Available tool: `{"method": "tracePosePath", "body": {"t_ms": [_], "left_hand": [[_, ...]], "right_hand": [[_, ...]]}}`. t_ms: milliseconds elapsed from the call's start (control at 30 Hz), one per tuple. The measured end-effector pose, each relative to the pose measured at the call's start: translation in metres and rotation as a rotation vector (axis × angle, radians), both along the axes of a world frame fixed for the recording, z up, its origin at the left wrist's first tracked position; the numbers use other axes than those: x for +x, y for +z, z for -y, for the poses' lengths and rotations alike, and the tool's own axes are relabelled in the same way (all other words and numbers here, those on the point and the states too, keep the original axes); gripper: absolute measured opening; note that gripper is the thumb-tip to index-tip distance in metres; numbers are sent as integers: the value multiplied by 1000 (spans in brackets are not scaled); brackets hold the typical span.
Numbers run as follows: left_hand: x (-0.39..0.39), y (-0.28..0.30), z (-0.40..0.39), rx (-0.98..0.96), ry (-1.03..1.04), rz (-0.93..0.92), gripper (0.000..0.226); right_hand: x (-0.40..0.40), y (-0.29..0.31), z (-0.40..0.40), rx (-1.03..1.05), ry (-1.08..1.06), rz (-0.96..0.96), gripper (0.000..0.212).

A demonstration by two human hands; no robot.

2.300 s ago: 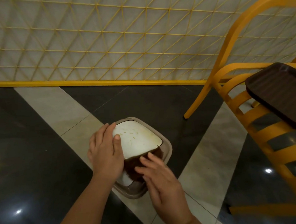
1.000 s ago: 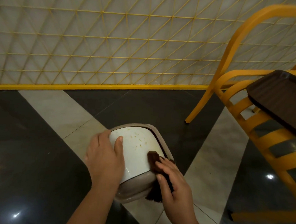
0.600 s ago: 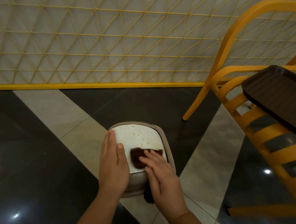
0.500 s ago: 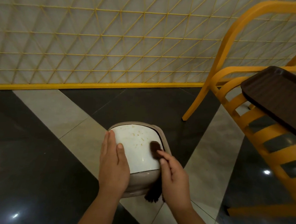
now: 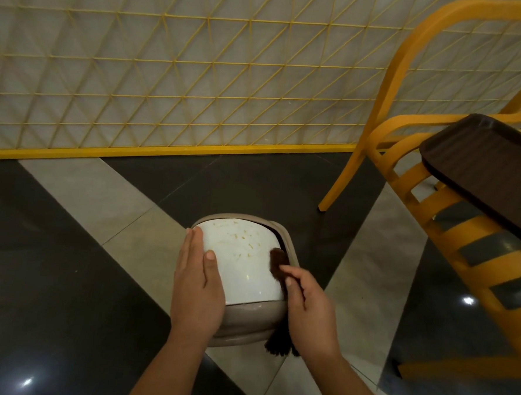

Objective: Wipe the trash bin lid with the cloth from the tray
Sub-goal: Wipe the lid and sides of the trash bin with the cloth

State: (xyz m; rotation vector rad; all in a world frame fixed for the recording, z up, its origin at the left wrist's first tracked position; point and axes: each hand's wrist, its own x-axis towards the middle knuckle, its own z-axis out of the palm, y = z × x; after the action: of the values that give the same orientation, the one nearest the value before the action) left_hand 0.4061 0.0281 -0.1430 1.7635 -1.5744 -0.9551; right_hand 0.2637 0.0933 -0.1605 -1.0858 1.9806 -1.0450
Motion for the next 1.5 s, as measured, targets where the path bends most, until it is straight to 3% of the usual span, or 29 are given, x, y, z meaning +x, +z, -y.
{"method": "tracePosePath", "body": {"t_ms": [67,200,333,500,633,767,900,1000,1133,1300,1433,1500], "left_hand": [[1,2,1,-1,-14,-8,52],[8,7,2,58,-156,-15,52],[10,6,5,54,-231,-31,50],[1,5,0,44,-191,4,53],[0,4,1,40,-190,11,51],[-4,5,-3,34,-202,0,57],[-5,4,-3,34,-197,11,57],[-5,3,-3,35,-186,13,57],[-5,4,-3,32,-197,6,59],[-4,4,-4,44,-186,-21,64],[-6,7,-4,48,-176,-9,65],[-7,7,-4,49,-169,-4,63]], "right_hand": [[9,-4,-17,-37,20,-74,30],[22,-20,-57,-306,102,-315,28],[17,-16,-47,-361,190,-392,31],[8,-10,-32,-145,-45,-158,36],[7,-10,-57,-253,-46,-228,39],[-13,13,-31,-323,-271,24,43],[-27,32,3,-481,-473,85,44],[-20,11,-4,-339,-374,40,49],[-17,-23,-39,-164,-144,-199,38],[-29,-24,-47,-18,65,-207,28],[-24,-15,-51,2,69,-64,35],[-7,-10,-52,-40,60,-157,53]]}}
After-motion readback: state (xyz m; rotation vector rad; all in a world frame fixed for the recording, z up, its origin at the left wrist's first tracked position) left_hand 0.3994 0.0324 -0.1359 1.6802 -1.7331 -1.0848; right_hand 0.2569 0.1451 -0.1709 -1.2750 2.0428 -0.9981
